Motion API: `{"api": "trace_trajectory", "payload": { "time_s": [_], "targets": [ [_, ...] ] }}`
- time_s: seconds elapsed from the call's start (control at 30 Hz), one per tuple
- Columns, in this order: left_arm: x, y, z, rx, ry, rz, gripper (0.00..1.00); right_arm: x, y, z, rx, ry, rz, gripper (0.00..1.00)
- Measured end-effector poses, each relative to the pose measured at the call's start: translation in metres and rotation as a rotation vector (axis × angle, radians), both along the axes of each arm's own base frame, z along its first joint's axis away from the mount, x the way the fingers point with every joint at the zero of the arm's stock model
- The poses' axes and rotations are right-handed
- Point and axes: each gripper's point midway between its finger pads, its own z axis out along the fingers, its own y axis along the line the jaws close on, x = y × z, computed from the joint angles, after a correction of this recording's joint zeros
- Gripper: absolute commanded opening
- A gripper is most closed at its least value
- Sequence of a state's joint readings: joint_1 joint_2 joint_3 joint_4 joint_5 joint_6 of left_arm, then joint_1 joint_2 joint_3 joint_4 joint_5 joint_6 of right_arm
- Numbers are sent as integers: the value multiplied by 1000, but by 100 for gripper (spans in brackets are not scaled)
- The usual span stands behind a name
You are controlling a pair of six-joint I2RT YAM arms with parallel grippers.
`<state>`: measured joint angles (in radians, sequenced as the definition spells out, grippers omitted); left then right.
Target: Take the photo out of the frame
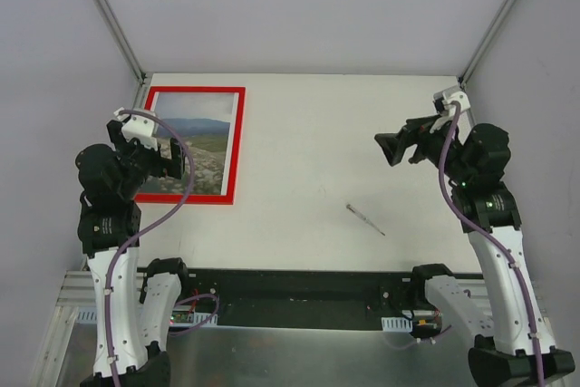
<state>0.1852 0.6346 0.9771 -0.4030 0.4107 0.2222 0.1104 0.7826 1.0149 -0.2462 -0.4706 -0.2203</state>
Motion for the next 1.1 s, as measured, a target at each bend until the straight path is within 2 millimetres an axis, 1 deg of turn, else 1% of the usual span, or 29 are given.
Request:
{"api": "trace_trajectory", "payload": {
  "time_s": [0.1, 0.2, 0.33, 0.47, 0.57, 0.73, 0.83, 0.97, 1.1],
  "targets": [
    [3, 1, -7, 13, 19, -3, 99, 7, 17, -5, -18, 24, 40, 96],
    [8, 3, -20, 19, 55, -4, 99, 17, 34, -13, -44, 52, 65, 96],
    [11, 6, -39, 24, 105, 4, 99, 37, 63, -32, -89, 110, 83, 97],
    [13, 13, -52, 59, 134, 25, 99, 56, 102, -64, -164, 198, 99, 98],
    [11, 18, -62, 84, 147, 41, 99, 64, 133, -81, -220, 235, 117, 98],
    [3, 21, -89, 112, 208, 42, 99, 77, 183, -93, -276, 260, 138, 98],
    [-2, 24, -102, 124, 239, 56, 99, 91, 211, -98, -287, 288, 127, 99],
    [-5, 30, -109, 150, 251, 85, 99, 110, 243, -113, -282, 368, 104, 95],
    [-7, 37, -112, 170, 255, 120, 99, 130, 269, -137, -267, 455, 78, 93]
  ]
}}
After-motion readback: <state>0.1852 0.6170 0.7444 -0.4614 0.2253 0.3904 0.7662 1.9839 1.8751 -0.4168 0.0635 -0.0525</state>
